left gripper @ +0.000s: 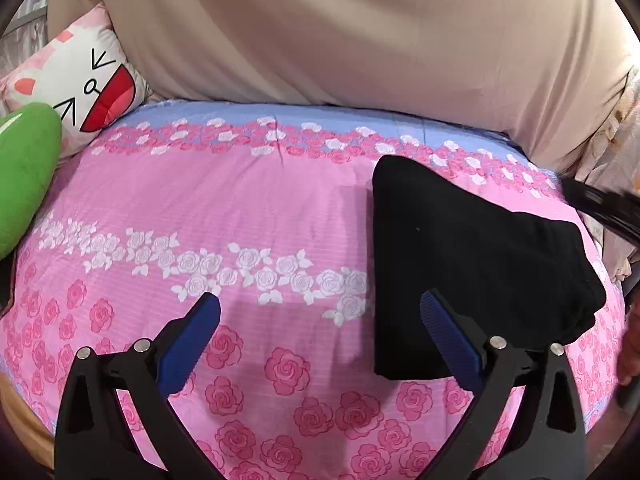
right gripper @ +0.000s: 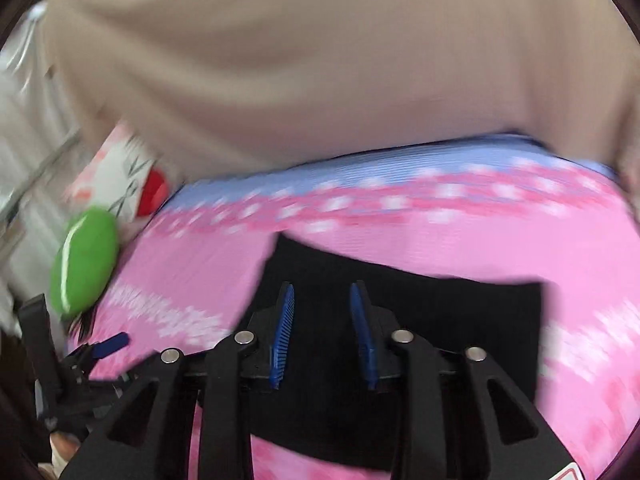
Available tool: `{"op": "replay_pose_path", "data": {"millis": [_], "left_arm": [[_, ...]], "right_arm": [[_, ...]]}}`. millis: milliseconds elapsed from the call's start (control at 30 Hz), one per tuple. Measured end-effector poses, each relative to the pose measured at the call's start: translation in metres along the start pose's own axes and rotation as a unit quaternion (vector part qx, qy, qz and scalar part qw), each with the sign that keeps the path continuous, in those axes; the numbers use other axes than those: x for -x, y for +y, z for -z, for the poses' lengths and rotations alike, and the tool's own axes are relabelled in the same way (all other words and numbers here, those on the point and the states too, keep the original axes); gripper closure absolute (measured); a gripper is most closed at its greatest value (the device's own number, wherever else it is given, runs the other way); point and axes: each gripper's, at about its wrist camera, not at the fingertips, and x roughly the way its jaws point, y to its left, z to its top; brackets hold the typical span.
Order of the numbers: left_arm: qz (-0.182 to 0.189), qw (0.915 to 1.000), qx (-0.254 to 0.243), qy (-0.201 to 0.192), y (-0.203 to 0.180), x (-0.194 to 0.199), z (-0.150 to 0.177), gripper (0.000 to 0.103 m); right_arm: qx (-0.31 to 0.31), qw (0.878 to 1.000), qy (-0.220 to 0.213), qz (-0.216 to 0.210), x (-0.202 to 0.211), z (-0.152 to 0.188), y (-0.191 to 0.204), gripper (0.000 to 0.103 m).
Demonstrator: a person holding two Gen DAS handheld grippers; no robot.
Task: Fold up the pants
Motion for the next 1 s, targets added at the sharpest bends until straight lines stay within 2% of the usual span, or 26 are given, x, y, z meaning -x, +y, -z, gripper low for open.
{"op": "replay_pose_path", "data": {"millis": [67, 133, 200, 233, 267, 300, 367, 400, 467, 567, 667, 700, 733, 833, 867, 933, 1000], "left_arm": [[-0.008, 0.9999, -0.004, 0.005, 0.003, -0.001, 0.002, 0.005], [-0.017, 0.9998, -0.012, 0.005, 0.006, 0.000, 0.003, 0.005], [-0.020, 0.9996, -0.016, 0.007, 0.010, 0.000, 0.004, 0.005], [-0.022, 0.9996, -0.017, 0.009, 0.012, -0.001, 0.004, 0.005], [-0.021, 0.9996, -0.017, 0.011, 0.014, -0.003, 0.004, 0.005], [-0.019, 0.9996, -0.016, 0.012, 0.015, -0.004, 0.003, 0.005], [-0.016, 0.9997, -0.013, 0.015, 0.016, -0.008, 0.002, 0.005], [-0.014, 0.9997, -0.012, 0.018, 0.016, -0.010, 0.001, 0.005], [-0.010, 0.9997, -0.013, 0.019, 0.015, -0.010, 0.000, 0.005], [-0.008, 0.9996, -0.022, 0.014, 0.010, -0.008, -0.001, 0.005], [0.001, 0.9995, -0.025, 0.018, 0.003, -0.013, -0.001, 0.005], [0.010, 0.9994, -0.024, 0.022, -0.003, -0.016, -0.002, 0.005], [0.017, 0.9993, -0.023, 0.026, -0.007, -0.019, -0.002, 0.005], [0.041, 0.9979, -0.022, 0.045, -0.025, -0.032, -0.003, 0.005], [0.047, 0.9973, -0.020, 0.053, -0.031, -0.036, -0.003, 0.005], [0.060, 0.9958, -0.018, 0.066, -0.040, -0.044, -0.003, 0.005], [0.062, 0.9947, -0.022, 0.079, -0.050, -0.054, 0.000, 0.005]], "right_arm": [[0.018, 0.999, 0.036, -0.016, -0.045, -0.008, 0.019, 0.093], [0.022, 0.997, 0.076, -0.004, -0.100, -0.013, 0.027, 0.094], [0.017, 0.992, 0.125, 0.002, -0.148, -0.003, 0.028, 0.094], [0.014, 0.991, 0.135, 0.012, -0.163, 0.004, 0.028, 0.094], [0.022, 0.992, 0.121, 0.015, -0.170, 0.008, 0.032, 0.094], [0.041, 0.992, 0.115, 0.028, -0.169, 0.009, 0.040, 0.089], [0.043, 0.992, 0.115, 0.026, -0.158, 0.005, 0.046, 0.091], [0.036, 0.993, 0.110, 0.018, -0.149, 0.003, 0.043, 0.096], [0.020, 0.997, 0.080, 0.002, -0.113, 0.001, 0.033, 0.095], [-0.002, 0.998, 0.037, 0.058, -0.054, 0.019, -0.009, 0.095], [-0.063, 0.989, 0.021, 0.135, -0.001, 0.055, -0.074, 0.091], [-0.083, 0.985, 0.023, 0.150, 0.009, 0.068, -0.091, 0.097], [-0.102, 0.983, 0.029, 0.152, 0.017, 0.078, -0.108, 0.103], [-0.170, 0.982, 0.013, 0.078, 0.042, 0.105, -0.138, 0.103], [-0.177, 0.982, 0.007, 0.072, 0.051, 0.106, -0.140, 0.100], [-0.172, 0.981, -0.004, 0.085, 0.061, 0.105, -0.135, 0.085], [-0.163, 0.982, -0.008, 0.091, 0.065, 0.105, -0.132, 0.047]]}}
